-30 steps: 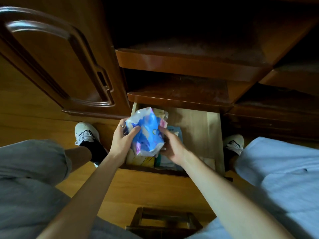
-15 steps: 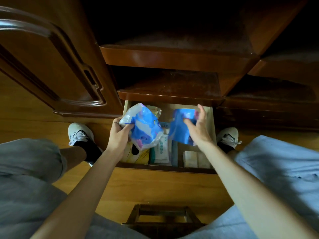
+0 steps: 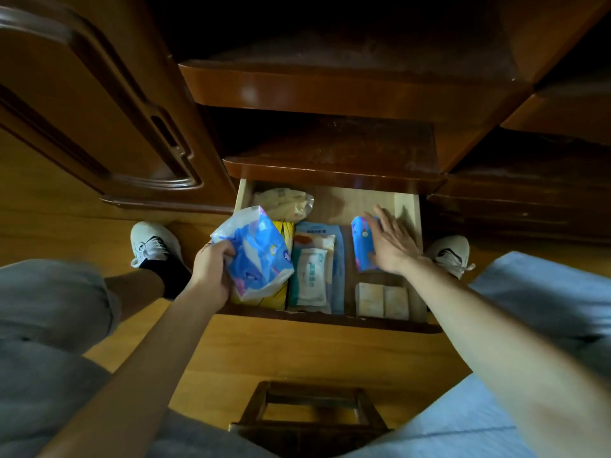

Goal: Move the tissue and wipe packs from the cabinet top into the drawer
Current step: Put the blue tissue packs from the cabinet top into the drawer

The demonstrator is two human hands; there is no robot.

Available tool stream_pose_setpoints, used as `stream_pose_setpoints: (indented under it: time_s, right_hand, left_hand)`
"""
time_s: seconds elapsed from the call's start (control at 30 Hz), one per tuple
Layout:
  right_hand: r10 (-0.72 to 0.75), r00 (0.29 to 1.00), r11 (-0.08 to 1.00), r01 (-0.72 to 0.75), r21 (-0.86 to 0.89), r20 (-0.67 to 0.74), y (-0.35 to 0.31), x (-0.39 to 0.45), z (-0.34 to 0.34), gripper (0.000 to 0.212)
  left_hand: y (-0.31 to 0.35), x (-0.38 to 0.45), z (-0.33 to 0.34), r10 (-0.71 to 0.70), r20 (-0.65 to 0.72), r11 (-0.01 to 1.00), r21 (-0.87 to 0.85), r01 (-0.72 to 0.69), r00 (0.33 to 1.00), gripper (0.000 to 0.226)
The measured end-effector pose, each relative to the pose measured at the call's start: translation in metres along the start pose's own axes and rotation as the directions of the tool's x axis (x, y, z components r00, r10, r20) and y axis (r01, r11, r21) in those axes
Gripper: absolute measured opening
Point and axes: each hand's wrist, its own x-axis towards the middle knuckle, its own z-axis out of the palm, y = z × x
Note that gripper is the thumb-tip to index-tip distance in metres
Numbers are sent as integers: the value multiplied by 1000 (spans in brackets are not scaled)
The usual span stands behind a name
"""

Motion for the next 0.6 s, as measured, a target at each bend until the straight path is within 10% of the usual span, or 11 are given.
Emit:
stream_pose_setpoints:
  time_s: [0.47,0.6]
  right_hand:
    - [88,992,989,-75,-129,95,-14,7,16,92]
    - [158,985,986,-155,-54,63,-32,-6,23,121]
  left_hand:
    - [-2,6,4,-30,-56,999,43,32,998,59]
    - [-1,7,2,-26,-71,999,37,28,997,54]
